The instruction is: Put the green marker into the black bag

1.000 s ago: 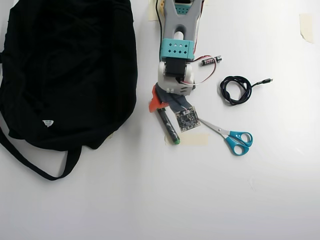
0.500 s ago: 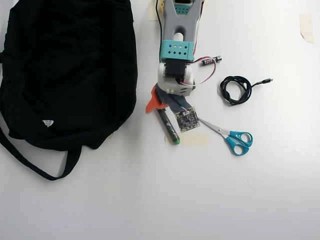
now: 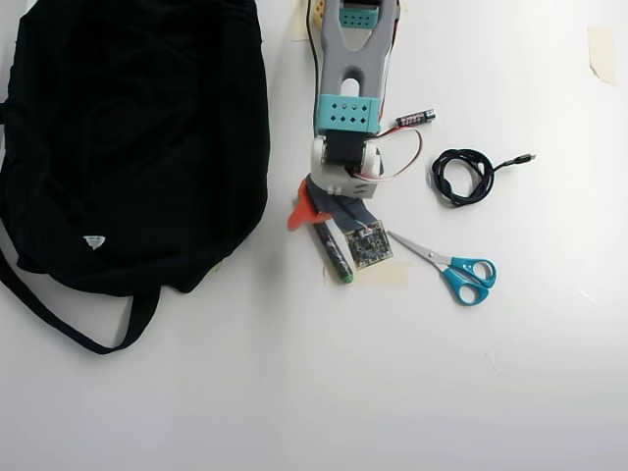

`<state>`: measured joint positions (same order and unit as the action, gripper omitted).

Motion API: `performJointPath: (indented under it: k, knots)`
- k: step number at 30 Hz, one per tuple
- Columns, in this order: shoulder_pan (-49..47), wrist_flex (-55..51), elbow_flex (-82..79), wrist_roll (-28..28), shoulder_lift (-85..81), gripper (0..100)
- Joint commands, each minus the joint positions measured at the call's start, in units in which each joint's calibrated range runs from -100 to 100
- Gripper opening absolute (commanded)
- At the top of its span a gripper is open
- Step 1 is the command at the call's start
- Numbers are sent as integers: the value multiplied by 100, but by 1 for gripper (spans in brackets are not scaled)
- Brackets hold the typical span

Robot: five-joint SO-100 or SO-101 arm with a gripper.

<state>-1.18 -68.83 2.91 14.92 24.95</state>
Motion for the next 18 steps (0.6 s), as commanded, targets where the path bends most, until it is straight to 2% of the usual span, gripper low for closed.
performJointPath:
  k: [1, 18]
  knots:
    - [-47, 52, 356, 76, 28, 36]
    - [-54, 52, 383, 39, 227, 36]
